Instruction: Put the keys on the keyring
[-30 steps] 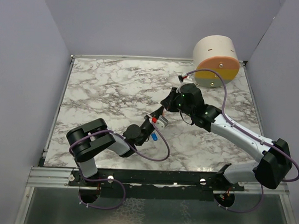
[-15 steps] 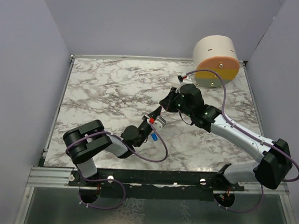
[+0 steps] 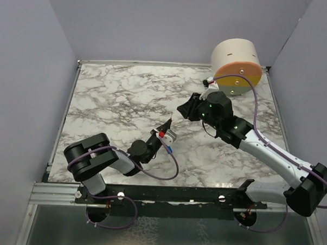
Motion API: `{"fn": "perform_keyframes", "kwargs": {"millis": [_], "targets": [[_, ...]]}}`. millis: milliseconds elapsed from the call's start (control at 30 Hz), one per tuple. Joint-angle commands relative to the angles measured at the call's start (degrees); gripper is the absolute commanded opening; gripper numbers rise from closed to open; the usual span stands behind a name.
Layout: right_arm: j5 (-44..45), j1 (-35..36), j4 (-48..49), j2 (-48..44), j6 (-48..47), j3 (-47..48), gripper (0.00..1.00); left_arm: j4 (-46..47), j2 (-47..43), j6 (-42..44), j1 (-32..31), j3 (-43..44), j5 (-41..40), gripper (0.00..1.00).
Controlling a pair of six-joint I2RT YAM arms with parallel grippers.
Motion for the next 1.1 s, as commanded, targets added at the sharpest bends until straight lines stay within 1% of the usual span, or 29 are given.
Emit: {"fn": "perform_keyframes", "kwargs": {"millis": [0, 133, 200, 233, 267, 300, 400, 533, 633, 767, 1067], "targets": [[2.5, 0.2, -0.3, -3.8, -1.6, 0.0, 0.25, 12.8, -3.7, -1.5, 0.6, -2.6, 2.0, 0.0], [6.9, 0.2, -1.9, -5.7, -4.3, -1.1, 0.25, 12.6, -8.2, -4.4, 1.9, -6.4, 6.4, 0.0], [8.8, 0.2, -2.7, -6.0, -5.4, -1.9, 0.25, 10.2, -11.4, -6.4, 2.8, -7.8, 9.4, 0.0], [9.2, 0.2, -2.8, -6.1, -6.3, -2.5, 0.24, 7.8, -13.5, -7.5, 3.4, -8.3, 11.5, 0.0], [10.0, 0.2, -2.3, -6.8, -7.5, -4.4, 0.24, 0.9, -19.5, -9.2, 4.8, -8.9, 17.2, 0.0], [10.2, 0.2, -1.5, -7.3, -8.1, -5.5, 0.23, -2.1, -21.7, -9.7, 5.2, -9.0, 19.3, 0.0], [11.2, 0.2, 0.8, -9.1, -9.1, -9.0, 0.23, -8.2, -27.4, -11.1, 6.6, -9.5, 24.3, 0.0], [10.9, 0.2, 3.4, -11.5, -10.3, -12.6, 0.23, -14.5, -32.7, -11.9, 8.0, -9.7, 29.8, 0.0], [10.8, 0.2, 5.1, -12.8, -11.1, -14.8, 0.23, -18.0, -34.9, -12.6, 9.2, -9.3, 34.1, 0.0], [10.6, 0.2, 6.8, -14.0, -12.2, -16.7, 0.23, -18.7, -36.2, -13.6, 10.7, -10.0, 37.7, 0.0], [10.5, 0.2, 7.2, -14.5, -12.9, -18.0, 0.22, -18.4, -35.4, -14.3, 11.8, -10.4, 39.2, 0.0]]}}
